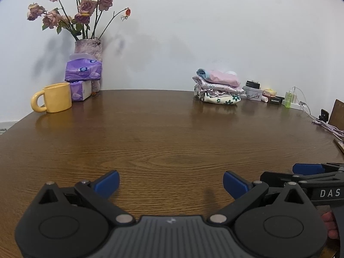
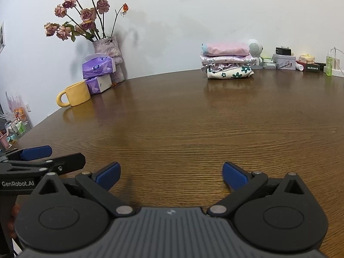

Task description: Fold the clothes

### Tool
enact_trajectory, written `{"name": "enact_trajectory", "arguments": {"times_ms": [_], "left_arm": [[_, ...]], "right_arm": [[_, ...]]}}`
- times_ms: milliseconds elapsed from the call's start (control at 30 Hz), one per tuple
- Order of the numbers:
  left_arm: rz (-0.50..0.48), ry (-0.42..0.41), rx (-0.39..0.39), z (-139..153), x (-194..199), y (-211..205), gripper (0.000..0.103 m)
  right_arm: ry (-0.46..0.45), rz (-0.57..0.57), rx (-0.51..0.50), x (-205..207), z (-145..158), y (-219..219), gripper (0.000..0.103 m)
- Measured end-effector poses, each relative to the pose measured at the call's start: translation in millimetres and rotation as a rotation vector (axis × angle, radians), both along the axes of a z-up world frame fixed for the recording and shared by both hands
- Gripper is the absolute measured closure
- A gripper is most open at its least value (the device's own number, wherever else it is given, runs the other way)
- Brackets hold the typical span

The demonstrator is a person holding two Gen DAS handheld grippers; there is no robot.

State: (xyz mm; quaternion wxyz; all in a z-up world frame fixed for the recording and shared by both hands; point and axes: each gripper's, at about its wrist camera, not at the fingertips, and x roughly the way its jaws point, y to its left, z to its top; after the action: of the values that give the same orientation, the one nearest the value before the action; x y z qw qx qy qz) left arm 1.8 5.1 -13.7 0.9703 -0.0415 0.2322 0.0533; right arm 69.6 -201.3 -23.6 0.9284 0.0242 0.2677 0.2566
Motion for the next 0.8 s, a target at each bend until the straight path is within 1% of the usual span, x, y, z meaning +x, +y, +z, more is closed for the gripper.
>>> {"name": "enact_trajectory", "arguments": {"times_ms": [133,433,500,800], "left_arm": [[0.011,0.012,-0.015,-1,1,1,0.0],[0.029,0.041,-0.091,-3,5,13,0.0],[0.027,0.036,-0.088,-3,5,13,0.0],[0.014,-0.013,0.014,0,-2,-3,0.0]], "right_arm": [[0.006,-0.001,0.006,1,0,-1,0.0],[0.0,-0.007,-0.002,-1,-1,1,0.0],[-0.002,-0.009,-0.004,-2,-1,1,0.0],[-0.005,-0.01,-0.003,-3,-1,2,0.0]]}}
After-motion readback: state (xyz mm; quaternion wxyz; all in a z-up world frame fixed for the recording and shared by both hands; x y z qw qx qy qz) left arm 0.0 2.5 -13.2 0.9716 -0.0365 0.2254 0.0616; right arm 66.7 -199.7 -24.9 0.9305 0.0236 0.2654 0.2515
